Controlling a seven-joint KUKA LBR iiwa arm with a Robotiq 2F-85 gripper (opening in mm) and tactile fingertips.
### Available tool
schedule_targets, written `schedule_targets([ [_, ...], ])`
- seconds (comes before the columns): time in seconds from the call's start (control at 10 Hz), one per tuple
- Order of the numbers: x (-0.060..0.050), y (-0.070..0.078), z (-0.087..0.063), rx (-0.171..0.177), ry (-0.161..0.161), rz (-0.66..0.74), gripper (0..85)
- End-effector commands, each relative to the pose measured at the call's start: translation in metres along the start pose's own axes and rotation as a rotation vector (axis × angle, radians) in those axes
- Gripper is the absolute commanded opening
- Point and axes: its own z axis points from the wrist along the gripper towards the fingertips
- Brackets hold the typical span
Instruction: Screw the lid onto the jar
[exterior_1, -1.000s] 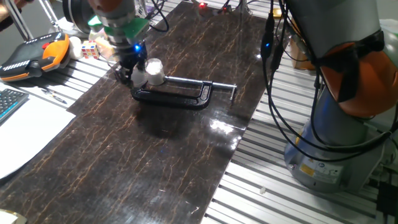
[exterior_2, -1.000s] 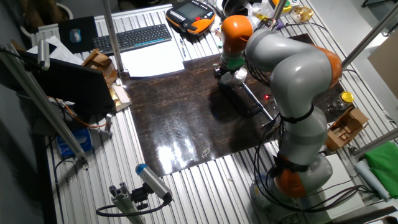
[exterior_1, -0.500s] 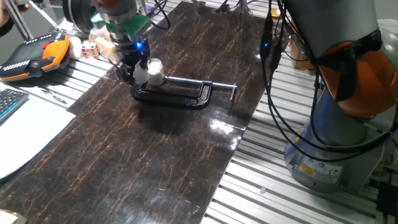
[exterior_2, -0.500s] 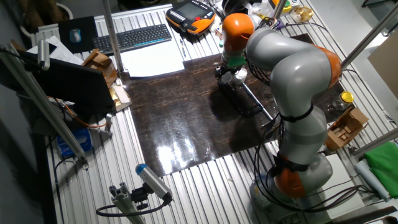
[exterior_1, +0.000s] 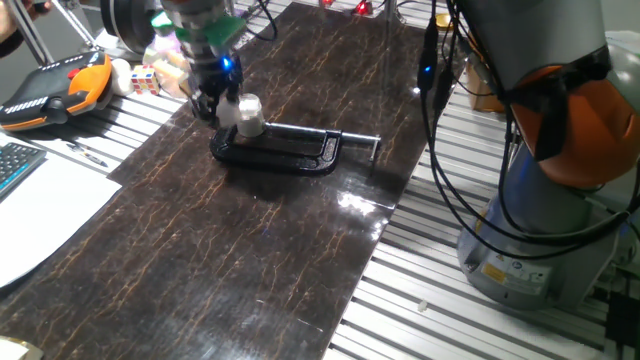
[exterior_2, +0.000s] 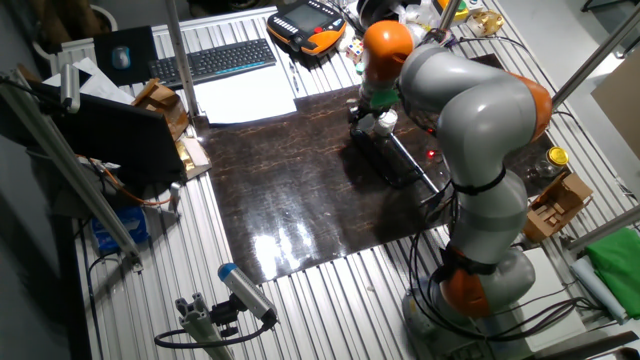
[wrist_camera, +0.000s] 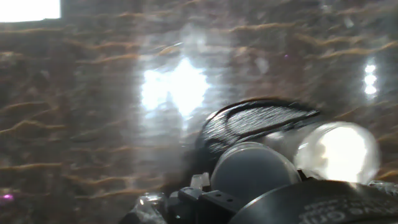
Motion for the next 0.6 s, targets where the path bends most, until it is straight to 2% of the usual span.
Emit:
schedule_targets([
  [0.0,-0.003,-0.017,-0.003,0.003,-0.002,-0.001,50.3],
  [0.3,-0.006,-0.053,0.002,-0.024,-0.018,-0.002,50.3],
  [0.5,-0.004,-0.066,0.010,-0.032,-0.033,-0.012,50.7],
])
